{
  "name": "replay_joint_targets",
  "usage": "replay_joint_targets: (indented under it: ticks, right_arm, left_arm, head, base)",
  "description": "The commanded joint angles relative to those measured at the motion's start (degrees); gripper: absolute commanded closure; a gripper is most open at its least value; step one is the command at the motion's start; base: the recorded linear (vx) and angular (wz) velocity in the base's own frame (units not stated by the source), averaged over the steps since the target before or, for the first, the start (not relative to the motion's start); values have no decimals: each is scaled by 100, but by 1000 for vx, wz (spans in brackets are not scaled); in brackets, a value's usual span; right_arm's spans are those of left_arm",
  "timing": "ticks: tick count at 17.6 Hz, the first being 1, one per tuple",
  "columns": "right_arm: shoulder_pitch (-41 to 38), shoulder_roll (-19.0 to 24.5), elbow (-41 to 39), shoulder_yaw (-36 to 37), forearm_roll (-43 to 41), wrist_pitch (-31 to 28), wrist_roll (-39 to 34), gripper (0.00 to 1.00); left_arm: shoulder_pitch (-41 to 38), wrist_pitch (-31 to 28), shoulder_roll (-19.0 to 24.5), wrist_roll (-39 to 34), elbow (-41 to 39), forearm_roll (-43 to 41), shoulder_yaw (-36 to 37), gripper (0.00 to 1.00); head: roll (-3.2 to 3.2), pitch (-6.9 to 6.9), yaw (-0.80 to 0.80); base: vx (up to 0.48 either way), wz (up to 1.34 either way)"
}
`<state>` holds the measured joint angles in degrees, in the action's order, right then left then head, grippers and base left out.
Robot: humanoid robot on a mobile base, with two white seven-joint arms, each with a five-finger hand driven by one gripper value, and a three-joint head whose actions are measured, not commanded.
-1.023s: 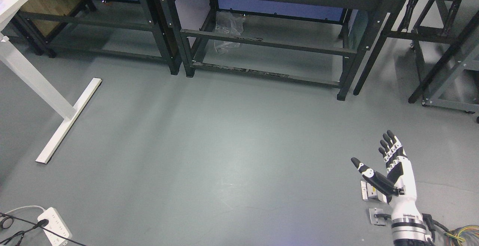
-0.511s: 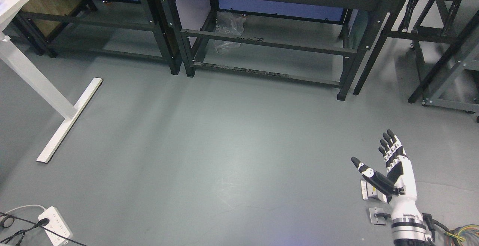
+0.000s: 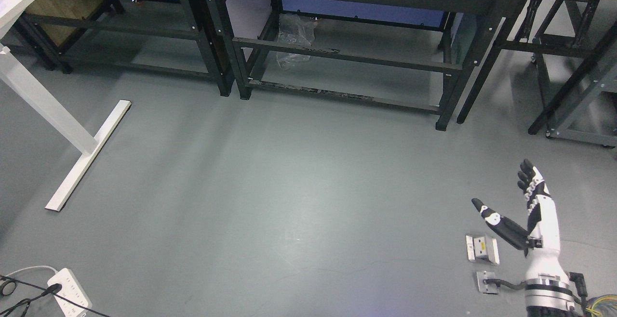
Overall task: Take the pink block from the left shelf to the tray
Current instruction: 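Drive toward the green tray on the shelf, right hand forward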
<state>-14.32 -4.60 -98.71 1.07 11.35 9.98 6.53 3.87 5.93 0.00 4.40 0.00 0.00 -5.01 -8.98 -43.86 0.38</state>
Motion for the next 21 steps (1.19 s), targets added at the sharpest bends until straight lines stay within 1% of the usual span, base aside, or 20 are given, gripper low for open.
replay_joint_targets:
  ticks: [1, 2, 4, 5, 6, 7, 9, 11, 17, 20, 21]
  right_arm:
    - [-9, -911, -8, 174, 4814, 66, 1190, 6]
    - [-9, -920, -8, 174, 4807, 66, 1340, 5]
    - [-9, -833, -8, 130, 4789, 127, 1368, 3]
    - [-9, -763, -8, 95, 4720, 310, 1368, 0]
    - [-9, -640, -8, 95, 4623, 503, 1342, 0]
    - [0, -508, -8, 95, 4544, 575, 1316, 0]
    - [35, -350, -8, 77, 4534, 567, 1202, 1]
    - [26, -200, -8, 77, 4499, 540, 904, 1]
    - [167, -156, -8, -27, 4499, 496, 806, 2]
    - [219, -156, -8, -282, 4508, 76, 736, 2]
    - [228, -156, -8, -292, 4517, 31, 736, 2]
  left_arm:
    - [0, -4, 100, 0, -100, 44, 0, 0]
    - [0, -4, 100, 0, -100, 44, 0, 0]
    - [0, -4, 100, 0, -100, 44, 0, 0]
    - [0, -4, 100, 0, -100, 44, 0, 0]
    - [0, -4, 100, 0, -100, 44, 0, 0]
    - [0, -4, 100, 0, -100, 44, 0, 0]
    - [0, -4, 100, 0, -100, 44, 0, 0]
    - [0, -4, 100, 0, -100, 44, 0, 0]
    - [0, -4, 100, 0, -100, 44, 0, 0]
    - [0, -4, 100, 0, -100, 44, 0, 0]
    - [0, -4, 100, 0, -100, 44, 0, 0]
  head:
    - [0, 0, 0]
    - [0, 0, 0]
    - [0, 0, 0]
    - [0, 0, 0]
    - [0, 0, 0]
    - [0, 0, 0]
    - [0, 0, 0]
    - [0, 0, 0]
    - [0, 0, 0]
    - [0, 0, 0]
    - [0, 0, 0]
  base:
    - [68, 0]
    - [68, 0]
    - [101, 0]
    - [120, 0]
    - [120, 0]
    - [121, 0]
    - [132, 0]
    - [137, 0]
    - [118, 190]
    - [115, 506]
    - [128, 475]
